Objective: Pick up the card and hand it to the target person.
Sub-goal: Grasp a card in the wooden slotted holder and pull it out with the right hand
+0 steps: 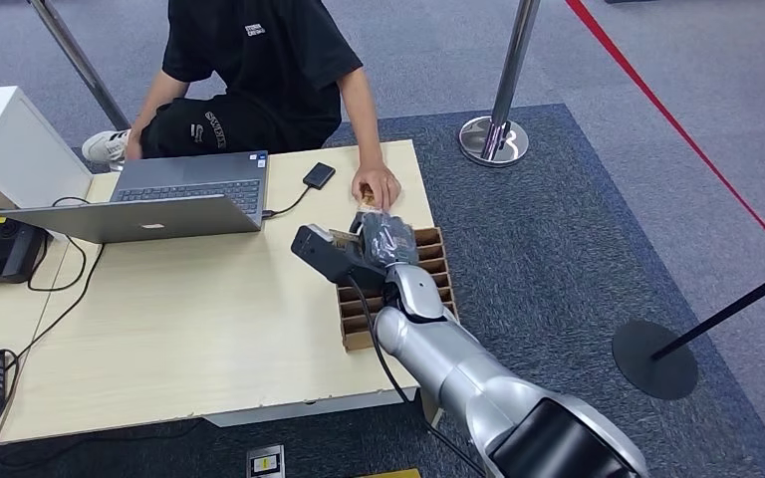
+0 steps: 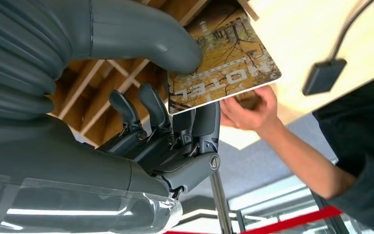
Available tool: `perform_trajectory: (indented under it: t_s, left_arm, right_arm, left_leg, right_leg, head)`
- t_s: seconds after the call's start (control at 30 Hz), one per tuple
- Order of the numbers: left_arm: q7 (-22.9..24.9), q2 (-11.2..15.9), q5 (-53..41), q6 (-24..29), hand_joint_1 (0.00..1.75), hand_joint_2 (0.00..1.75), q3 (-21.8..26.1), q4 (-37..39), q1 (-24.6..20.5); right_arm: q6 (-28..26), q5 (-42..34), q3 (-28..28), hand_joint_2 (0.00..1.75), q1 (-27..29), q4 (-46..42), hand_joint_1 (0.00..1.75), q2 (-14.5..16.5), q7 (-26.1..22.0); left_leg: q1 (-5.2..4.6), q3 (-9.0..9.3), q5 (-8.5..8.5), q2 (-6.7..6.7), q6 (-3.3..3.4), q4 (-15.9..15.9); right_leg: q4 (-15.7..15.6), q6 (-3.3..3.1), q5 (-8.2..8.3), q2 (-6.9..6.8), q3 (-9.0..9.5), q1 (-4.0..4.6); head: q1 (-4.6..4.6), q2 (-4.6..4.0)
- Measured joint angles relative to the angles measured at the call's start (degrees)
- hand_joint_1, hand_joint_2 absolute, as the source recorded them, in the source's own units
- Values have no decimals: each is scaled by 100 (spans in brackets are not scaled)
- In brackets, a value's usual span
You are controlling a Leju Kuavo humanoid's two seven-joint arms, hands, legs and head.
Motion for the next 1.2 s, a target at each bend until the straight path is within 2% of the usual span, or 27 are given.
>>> perform_trajectory:
  t_s: [0.37,0.7,0.93,1.2]
  left_arm:
    - [-31,2,-20,-2,0,0,-1,0,-1]
    - [-31,3,-21,-2,0,0,2,0,-5]
    - [-32,7,-23,-2,0,0,4,0,-8]
    - [-24,7,-46,2,0,0,2,0,-22]
  right_arm:
    - [-230,-126,1,175,-138,-182,148,0,-235]
    - [-186,-451,1,175,-180,-395,150,0,-383]
    - [-204,-522,1,175,-201,-458,162,0,-335]
    - [-461,-403,-31,175,-294,-315,163,-6,-289]
  left_leg:
    - [0,0,0,0,0,0]
    - [0,0,0,0,0,0]
    - [0,0,0,0,0,0]
    - [0,1,0,0,0,1]
  right_leg:
    - [0,0,0,0,0,0]
    - [0,0,0,0,0,0]
    - [0,0,0,0,0,0]
    - [0,0,0,0,-1,0]
  head:
    - [0,0]
    - [1,0]
    - [1,0]
    - [0,0]
